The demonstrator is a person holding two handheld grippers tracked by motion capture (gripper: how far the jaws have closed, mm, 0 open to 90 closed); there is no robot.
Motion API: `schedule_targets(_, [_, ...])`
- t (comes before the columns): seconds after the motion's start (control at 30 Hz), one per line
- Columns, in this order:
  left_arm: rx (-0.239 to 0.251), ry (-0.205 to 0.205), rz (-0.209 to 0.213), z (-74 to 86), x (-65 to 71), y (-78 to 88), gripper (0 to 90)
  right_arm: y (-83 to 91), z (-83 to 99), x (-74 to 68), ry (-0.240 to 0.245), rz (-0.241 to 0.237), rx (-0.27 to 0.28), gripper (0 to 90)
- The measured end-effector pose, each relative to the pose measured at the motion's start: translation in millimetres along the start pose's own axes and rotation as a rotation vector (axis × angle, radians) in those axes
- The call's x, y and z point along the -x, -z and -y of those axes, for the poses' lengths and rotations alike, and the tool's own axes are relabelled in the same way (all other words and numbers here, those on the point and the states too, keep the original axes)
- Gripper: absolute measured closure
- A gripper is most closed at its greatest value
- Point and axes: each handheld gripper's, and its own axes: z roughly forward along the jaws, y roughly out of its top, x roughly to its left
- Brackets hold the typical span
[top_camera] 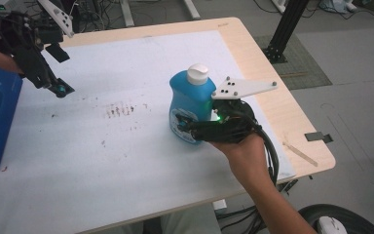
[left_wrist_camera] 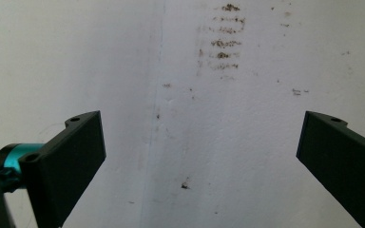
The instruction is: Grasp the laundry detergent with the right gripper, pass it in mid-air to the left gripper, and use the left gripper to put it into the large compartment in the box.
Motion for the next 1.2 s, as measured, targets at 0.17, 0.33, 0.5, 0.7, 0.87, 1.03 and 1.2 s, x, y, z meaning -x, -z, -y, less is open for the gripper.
schedule_targets(0.17, [-0.002,-0.001,0.001,-0.6,0.6,-0.6,2.3,0.8,0.5,-2.3,0.022,0.018,0.008,43.9])
schedule_targets(0.33, [0.003,-0.008,0.001,-1.8,3.1,0.6,2.4,1.4,0.6,-4.3,0.044,0.029,0.013,45.7])
schedule_targets(0.5, [0.016,-0.025,0.009,-4.8,9.7,5.5,2.3,2.2,-2.8,-1.0,0.071,0.003,-0.007,46.3])
schedule_targets(0.7, [0.025,-0.049,0.039,-8.5,22.2,13.0,2.3,6.4,-15.3,3.9,0.109,-0.077,-0.010,46.3])
schedule_targets(0.87, [0.040,-0.068,0.048,-10.0,32.2,21.9,2.4,7.5,-28.2,8.1,0.164,-0.193,-0.021,46.2])
schedule_targets(1.03, [0.041,-0.070,0.070,-13.3,43.0,29.3,2.3,7.5,-40.7,10.1,0.207,-0.295,-0.018,46.0])
schedule_targets(1.2, [0.037,-0.090,0.092,-21.4,56.5,35.5,2.3,3.7,-52.8,9.0,0.254,-0.372,-0.033,46.0])
